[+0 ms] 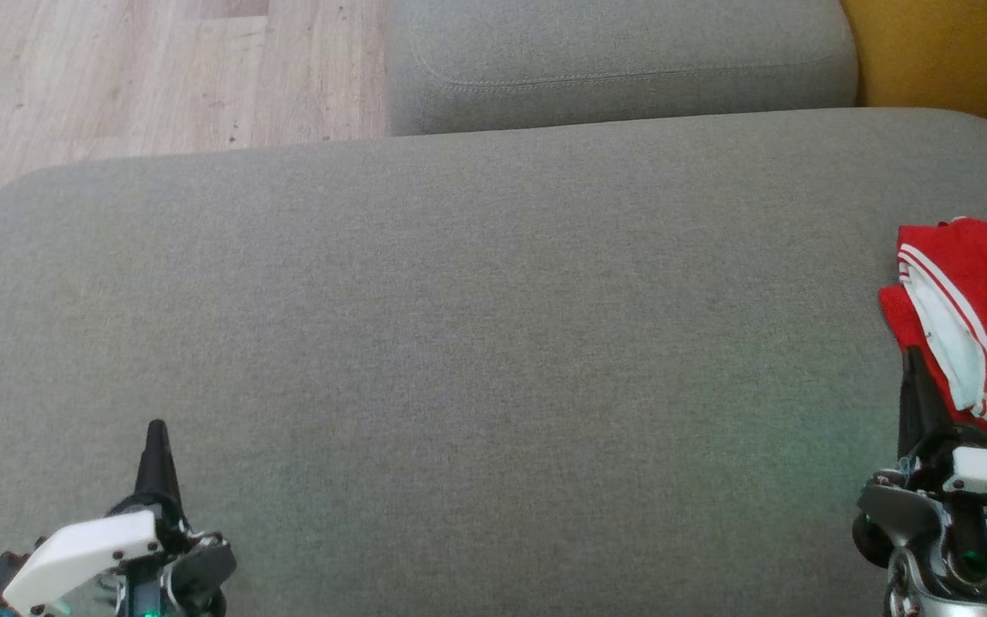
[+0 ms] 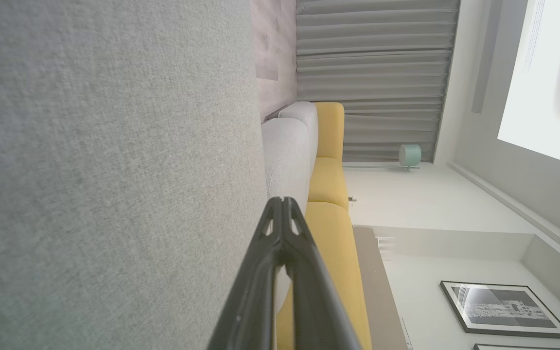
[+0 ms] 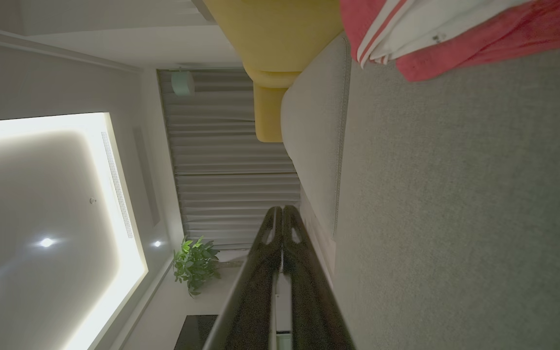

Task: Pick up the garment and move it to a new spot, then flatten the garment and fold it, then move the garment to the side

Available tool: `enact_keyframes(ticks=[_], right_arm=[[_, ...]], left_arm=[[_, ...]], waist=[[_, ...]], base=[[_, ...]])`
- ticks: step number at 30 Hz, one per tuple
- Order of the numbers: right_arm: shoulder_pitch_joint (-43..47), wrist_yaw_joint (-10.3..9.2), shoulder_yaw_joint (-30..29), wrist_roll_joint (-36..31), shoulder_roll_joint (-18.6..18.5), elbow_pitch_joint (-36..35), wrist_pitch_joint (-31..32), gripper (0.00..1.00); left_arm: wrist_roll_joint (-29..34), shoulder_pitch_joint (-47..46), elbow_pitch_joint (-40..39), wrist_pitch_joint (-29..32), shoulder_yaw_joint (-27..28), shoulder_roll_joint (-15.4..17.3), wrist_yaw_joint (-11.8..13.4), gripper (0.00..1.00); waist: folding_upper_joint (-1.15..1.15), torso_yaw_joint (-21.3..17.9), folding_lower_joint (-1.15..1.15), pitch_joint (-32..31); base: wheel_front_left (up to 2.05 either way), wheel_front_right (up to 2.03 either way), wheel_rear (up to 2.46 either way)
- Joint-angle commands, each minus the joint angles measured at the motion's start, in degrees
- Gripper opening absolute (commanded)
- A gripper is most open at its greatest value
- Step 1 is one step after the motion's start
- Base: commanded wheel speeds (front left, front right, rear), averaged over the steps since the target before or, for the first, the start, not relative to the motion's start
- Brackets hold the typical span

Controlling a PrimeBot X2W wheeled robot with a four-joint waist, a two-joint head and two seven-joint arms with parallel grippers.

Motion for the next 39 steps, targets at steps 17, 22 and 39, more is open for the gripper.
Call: enact_keyframes(ticks=[17,22,39], right_arm=[[-1.21,0.20,1.17,0.39,-0.28,-2.35,0.33,0.00],[-1.21,0.20,1.17,0.39,-0.28,-2.35,0.33,0.00],[-1.21,0.20,1.17,0.40,-0.28,-2.35,0.32,0.00]], left_arm=[[-0.31,-2.79,-2.08,0.41,2.30,0.32,-0.37,0.00],[-0.31,-2.79,-2.08,0.40,2.30,0.32,-0.37,0.00],[-0.31,-2.79,-2.08,0.40,2.30,0.32,-0.37,0.00]], waist=[[0.00,0.00,0.00,0.00],[0.00,0.00,0.00,0.00],[0.00,0.00,0.00,0.00]], base=[[0.00,0.00,0.00],[0.00,0.00,0.00],[0.00,0.00,0.00]])
